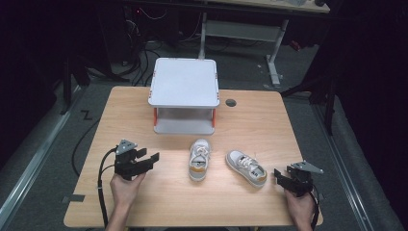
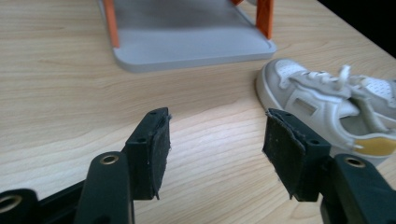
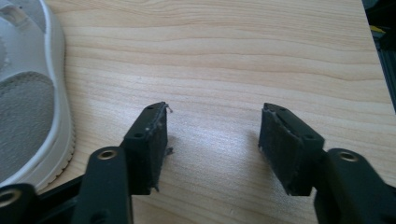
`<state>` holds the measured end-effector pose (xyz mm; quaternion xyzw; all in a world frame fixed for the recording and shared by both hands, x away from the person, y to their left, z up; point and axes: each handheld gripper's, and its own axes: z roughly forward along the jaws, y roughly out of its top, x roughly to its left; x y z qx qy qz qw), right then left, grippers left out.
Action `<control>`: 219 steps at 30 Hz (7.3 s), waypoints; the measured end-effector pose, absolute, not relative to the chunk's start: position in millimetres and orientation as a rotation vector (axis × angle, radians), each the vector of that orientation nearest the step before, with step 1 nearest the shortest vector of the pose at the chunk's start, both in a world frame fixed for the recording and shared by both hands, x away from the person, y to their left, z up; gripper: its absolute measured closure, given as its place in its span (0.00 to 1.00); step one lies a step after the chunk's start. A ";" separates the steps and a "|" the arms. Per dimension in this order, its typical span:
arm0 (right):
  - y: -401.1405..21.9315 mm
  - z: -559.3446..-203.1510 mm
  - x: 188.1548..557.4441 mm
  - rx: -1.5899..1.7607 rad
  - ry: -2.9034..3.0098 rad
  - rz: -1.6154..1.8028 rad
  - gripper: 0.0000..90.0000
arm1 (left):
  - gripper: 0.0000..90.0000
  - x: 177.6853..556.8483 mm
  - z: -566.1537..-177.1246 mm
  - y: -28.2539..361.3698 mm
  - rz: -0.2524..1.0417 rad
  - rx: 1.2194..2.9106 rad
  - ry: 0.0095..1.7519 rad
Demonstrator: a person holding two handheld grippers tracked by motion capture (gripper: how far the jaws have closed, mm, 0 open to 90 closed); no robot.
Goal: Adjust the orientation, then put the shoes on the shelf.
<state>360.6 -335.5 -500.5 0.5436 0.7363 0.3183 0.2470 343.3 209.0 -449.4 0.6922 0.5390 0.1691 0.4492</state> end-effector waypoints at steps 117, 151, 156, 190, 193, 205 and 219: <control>-155.1 -423.3 416.2 1.131 2.632 0.736 0.81 | 0.35 360.9 -506.8 215.8 0.657 1.876 1.491; -290.0 -492.5 406.4 1.418 2.076 0.845 0.50 | 0.34 355.6 -506.7 205.3 0.678 1.854 1.531; -296.4 -500.8 412.0 1.434 2.021 0.850 0.47 | 0.34 354.0 -506.4 198.8 0.674 1.851 1.532; -300.1 -501.0 415.2 1.490 2.002 0.860 0.43 | 0.42 369.2 -429.4 40.2 0.177 2.039 1.285; -300.1 -501.0 415.2 1.489 2.004 0.860 0.43 | 0.43 375.9 -434.2 36.3 0.136 2.033 1.314; -300.1 -501.0 415.2 1.489 2.003 0.859 0.43 | 0.47 393.2 -434.9 28.3 0.010 1.993 1.384; -299.9 -501.1 415.1 1.489 2.001 0.858 0.43 | 0.59 402.8 -443.7 7.2 0.148 2.089 1.393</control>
